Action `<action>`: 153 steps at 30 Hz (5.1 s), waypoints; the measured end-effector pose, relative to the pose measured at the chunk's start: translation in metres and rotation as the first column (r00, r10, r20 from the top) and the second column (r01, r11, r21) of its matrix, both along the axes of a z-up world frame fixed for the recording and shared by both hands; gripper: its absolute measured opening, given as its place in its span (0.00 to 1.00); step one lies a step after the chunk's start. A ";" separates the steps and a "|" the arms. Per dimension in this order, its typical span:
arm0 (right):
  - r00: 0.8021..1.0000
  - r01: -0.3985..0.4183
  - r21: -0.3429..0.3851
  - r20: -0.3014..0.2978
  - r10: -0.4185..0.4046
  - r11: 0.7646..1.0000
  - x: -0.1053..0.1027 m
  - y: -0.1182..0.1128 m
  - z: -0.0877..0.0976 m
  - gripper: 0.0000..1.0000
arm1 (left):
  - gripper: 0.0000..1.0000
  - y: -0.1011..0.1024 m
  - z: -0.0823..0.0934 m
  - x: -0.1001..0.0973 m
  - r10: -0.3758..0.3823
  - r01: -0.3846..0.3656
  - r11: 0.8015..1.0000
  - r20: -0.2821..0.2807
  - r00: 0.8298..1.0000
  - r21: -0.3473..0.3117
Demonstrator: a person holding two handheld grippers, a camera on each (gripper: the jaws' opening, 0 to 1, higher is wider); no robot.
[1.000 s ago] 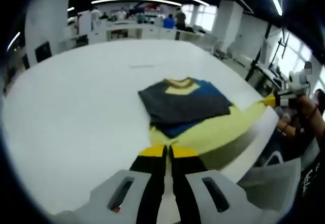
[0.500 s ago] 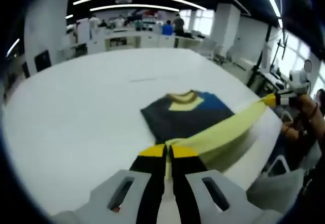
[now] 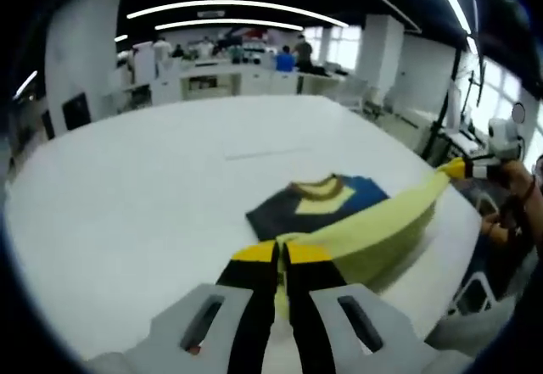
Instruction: Fold the garment on the visible template until the final outline fits inside the template.
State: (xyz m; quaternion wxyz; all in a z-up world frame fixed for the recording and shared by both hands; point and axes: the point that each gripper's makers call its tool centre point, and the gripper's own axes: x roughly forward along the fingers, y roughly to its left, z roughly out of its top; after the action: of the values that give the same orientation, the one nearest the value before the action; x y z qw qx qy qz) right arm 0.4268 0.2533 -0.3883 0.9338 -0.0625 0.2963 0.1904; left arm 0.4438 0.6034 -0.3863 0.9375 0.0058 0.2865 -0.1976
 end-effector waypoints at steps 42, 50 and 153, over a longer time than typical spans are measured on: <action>0.989 0.146 0.055 -0.011 -0.146 0.988 0.132 -0.007 -0.060 0.00 | 0.00 0.004 -0.058 0.135 0.253 -0.251 0.964 0.015 0.967 -0.082; 0.981 0.186 0.105 -0.065 -0.180 0.977 0.148 -0.006 -0.089 0.00 | 0.00 0.008 -0.087 0.146 0.306 -0.307 0.947 -0.026 0.952 -0.093; 0.975 0.200 0.097 -0.121 -0.188 0.975 0.161 -0.014 -0.127 0.51 | 0.79 0.023 -0.106 0.162 0.179 -0.183 0.981 0.059 0.982 0.068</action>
State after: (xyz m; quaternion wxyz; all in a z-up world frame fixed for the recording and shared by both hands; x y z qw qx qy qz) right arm 0.5883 0.2394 -0.5154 0.9321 0.0283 0.3415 0.1174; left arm 0.6056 0.6267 -0.4925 0.9579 0.0192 0.2683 -0.1006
